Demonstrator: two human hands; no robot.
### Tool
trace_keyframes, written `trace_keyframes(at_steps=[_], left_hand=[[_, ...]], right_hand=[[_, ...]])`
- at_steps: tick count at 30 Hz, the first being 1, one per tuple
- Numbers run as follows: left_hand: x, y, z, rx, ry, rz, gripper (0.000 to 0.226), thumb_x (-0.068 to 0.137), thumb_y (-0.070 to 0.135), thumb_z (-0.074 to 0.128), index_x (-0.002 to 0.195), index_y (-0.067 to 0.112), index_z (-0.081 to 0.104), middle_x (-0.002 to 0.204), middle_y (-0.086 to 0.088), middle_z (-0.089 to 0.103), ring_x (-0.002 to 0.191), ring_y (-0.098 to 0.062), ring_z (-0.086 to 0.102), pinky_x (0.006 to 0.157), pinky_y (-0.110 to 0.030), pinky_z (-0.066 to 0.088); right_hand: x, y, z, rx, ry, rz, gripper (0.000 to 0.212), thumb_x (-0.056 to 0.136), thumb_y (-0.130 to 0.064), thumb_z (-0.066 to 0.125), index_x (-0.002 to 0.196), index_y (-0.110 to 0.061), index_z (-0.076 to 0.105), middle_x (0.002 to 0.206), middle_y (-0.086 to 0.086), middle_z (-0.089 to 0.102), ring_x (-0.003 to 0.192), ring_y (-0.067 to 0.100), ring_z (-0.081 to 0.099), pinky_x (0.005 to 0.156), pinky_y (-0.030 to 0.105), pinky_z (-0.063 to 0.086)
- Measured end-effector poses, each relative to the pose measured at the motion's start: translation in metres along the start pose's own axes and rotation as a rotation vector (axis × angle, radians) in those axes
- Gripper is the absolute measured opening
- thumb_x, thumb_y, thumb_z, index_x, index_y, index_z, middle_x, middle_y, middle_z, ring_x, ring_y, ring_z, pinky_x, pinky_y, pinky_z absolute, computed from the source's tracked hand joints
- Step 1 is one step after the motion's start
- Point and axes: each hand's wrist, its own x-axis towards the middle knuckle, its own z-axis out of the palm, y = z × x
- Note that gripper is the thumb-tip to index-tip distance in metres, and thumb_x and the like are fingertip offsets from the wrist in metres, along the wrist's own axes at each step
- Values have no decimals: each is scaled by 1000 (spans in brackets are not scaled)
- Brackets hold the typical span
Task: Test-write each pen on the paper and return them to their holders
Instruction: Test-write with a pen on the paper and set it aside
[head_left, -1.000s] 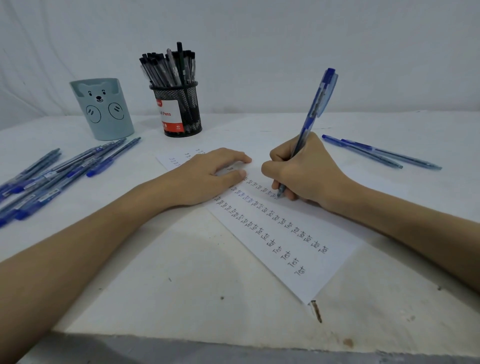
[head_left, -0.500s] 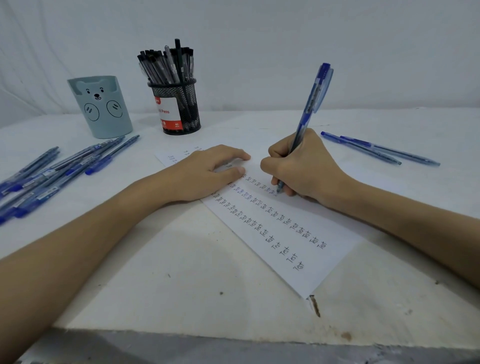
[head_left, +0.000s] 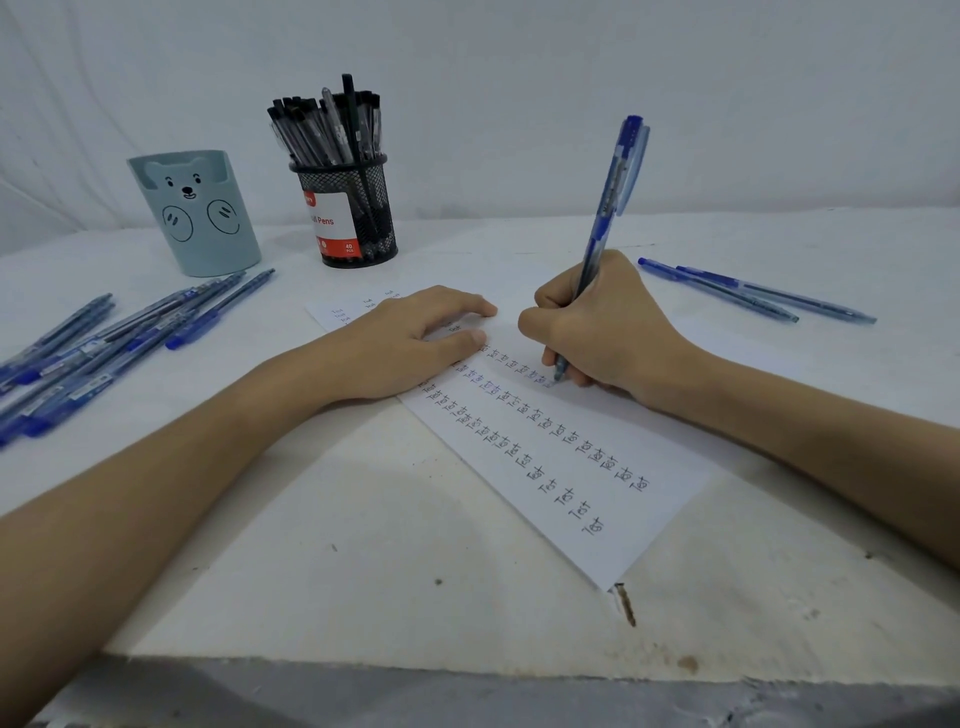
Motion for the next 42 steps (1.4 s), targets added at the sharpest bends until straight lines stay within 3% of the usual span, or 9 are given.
trace_keyframes(at_steps=[6, 10, 14, 17, 21, 23, 29, 35, 42], left_hand=[[0, -1, 0, 11, -5, 7, 33, 95, 38, 46, 128, 39, 48, 136, 20, 44, 124, 1, 37, 100, -18, 25], [0, -1, -1, 38, 19, 11, 35, 93, 42, 48, 128, 37, 49, 136, 18, 44, 126, -2, 38, 103, -21, 27], [0, 0, -6, 210, 102, -65, 59, 76, 78, 40, 121, 43, 50, 122, 15, 43, 114, -5, 40, 96, -29, 30], [-3, 4, -9, 295, 96, -87, 76, 55, 88, 26, 115, 48, 50, 109, 18, 41, 106, -4, 38, 90, -30, 27], [-5, 8, -5, 198, 38, -65, 67, 66, 79, 43, 121, 42, 51, 124, 16, 44, 119, -6, 40, 104, -32, 30], [-7, 10, -3, 106, 35, -25, 51, 81, 63, 56, 124, 36, 52, 129, 17, 47, 122, -3, 41, 102, -22, 29], [-7, 9, 2, -7, -25, -23, 44, 89, 48, 51, 132, 40, 47, 143, 24, 38, 130, 6, 30, 103, -12, 19], [-6, 12, 4, -7, -66, 11, 42, 94, 42, 46, 136, 41, 42, 148, 25, 28, 137, 5, 22, 107, -13, 13], [-5, 12, 7, 40, -50, 30, 42, 94, 44, 45, 136, 43, 42, 150, 20, 27, 138, 1, 20, 109, -16, 11]], right_hand=[[-2, 0, 2, -13, 24, 5, 48, 77, 4, 53, 44, -15, 24, 40, 1, 26, 29, 5, 43, 30, 11, 22], [2, 0, -6, 146, 79, 148, 36, 79, -4, 58, 47, -9, 42, 40, 4, 48, 26, 13, 33, 34, 13, 21], [10, -3, -24, 204, 102, 222, 29, 82, -17, 59, 56, -9, 50, 39, 0, 43, 37, 15, 35, 42, 20, 27], [16, -3, -40, 155, 131, 206, 27, 91, -24, 58, 72, -14, 40, 30, -7, 35, 29, 10, 30, 39, 17, 26], [21, 3, -51, 206, 141, 248, 26, 100, -38, 39, 98, -12, 43, 31, -4, 33, 29, 12, 25, 44, 25, 22], [20, 4, -52, 235, 131, 247, 27, 101, -36, 36, 96, -12, 46, 33, -2, 34, 31, 14, 25, 43, 25, 22], [21, 2, -53, 271, 103, 262, 28, 100, -18, 39, 83, -10, 59, 54, 6, 45, 45, 19, 42, 52, 27, 40], [25, 5, -73, 555, 11, 341, 33, 99, -31, 44, 92, -11, 69, 54, -1, 41, 40, 11, 34, 40, 17, 32], [26, 8, -81, 479, 66, 337, 16, 89, -24, 63, 95, -12, 71, 65, 3, 49, 41, 11, 41, 53, 19, 40]])
